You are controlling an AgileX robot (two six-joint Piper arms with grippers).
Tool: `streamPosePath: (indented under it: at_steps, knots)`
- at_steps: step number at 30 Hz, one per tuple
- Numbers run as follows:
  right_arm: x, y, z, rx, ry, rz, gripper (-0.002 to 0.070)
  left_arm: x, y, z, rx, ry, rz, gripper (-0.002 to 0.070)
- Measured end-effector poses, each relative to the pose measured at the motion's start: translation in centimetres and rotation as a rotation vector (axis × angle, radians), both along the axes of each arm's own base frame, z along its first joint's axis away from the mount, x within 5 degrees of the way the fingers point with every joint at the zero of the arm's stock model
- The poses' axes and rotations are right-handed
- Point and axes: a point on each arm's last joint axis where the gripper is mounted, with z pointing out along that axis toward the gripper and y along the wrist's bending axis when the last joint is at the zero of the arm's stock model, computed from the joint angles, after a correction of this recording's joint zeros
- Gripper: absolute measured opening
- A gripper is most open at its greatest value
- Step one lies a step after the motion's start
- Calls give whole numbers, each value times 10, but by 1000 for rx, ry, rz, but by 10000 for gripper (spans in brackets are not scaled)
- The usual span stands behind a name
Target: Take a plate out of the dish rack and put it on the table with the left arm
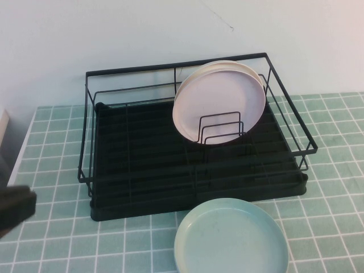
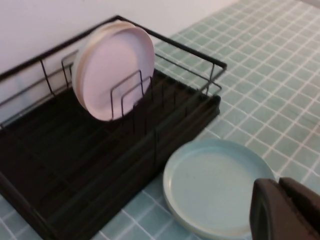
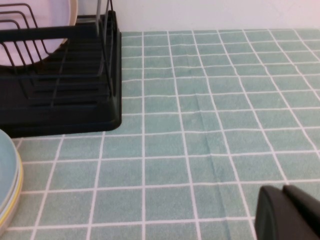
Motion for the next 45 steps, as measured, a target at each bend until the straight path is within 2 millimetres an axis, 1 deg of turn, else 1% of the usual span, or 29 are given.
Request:
streamPosePath:
  at_steps: [7,12,20,23,26,28,32,37,40,45]
  knots:
    - [0,0,0,0,0,0,-2,-7,0,-10,64,104,-47,-2]
    - [0,0,0,0,0,0,-2,-8,5,-16,155,133,-31,-2]
    - [0,0,0,0,0,0,-2,3,13,-17,234,36,64,-2]
    - [0,0,0,0,0,0,-2,11,16,-21,265,-32,116,-2]
    - [0,0,0,0,0,0,-2,18,20,-31,274,-126,183,-2]
    - [0,0,0,0,0,0,-2,22,23,-44,245,-172,241,-2]
    - [0,0,0,0,0,0,-2,23,29,-83,166,-220,347,-2]
    - [0,0,0,0,0,0,-2,12,41,-140,78,-265,481,-2]
    - [0,0,0,0,0,0,-2,4,48,-174,31,-246,576,-2]
    - [0,0,0,0,0,0,-2,-1,56,-218,-43,-177,744,-2]
